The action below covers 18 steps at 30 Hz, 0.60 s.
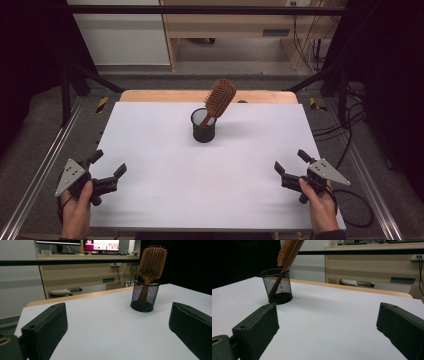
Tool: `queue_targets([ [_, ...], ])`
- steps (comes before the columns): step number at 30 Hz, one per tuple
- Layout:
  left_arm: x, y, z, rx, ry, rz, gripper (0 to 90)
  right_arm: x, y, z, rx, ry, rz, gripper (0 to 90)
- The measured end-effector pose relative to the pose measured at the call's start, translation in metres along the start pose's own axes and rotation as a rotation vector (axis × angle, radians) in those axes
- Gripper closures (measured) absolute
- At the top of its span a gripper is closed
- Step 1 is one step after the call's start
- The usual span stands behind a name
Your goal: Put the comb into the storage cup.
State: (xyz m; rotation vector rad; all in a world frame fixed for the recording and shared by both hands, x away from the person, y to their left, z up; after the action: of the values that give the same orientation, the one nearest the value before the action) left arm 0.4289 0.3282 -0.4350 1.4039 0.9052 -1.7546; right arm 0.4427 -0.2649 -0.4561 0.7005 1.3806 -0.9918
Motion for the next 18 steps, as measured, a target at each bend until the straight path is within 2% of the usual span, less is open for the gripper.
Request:
queue_targets([
  [18, 0.000, 0.006, 0.007, 0.017, 0.009, 0.014, 2.3, 0.004, 0.014, -0.019, -0.059, -0.036, 0.014, 4.1],
])
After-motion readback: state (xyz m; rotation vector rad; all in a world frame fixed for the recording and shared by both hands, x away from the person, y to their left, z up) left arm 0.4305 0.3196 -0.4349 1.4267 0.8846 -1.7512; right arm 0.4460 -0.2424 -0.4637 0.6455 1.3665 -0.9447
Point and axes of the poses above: each handheld gripper's, and its own axes: y roughly forward along the jaws, x roughly out of its underside, z roughly to its right, the point moved 2 cm from there along y, roughly forward along the jaws, and after that the axes turned 9 degrees about -y, right-handed, at the moved point
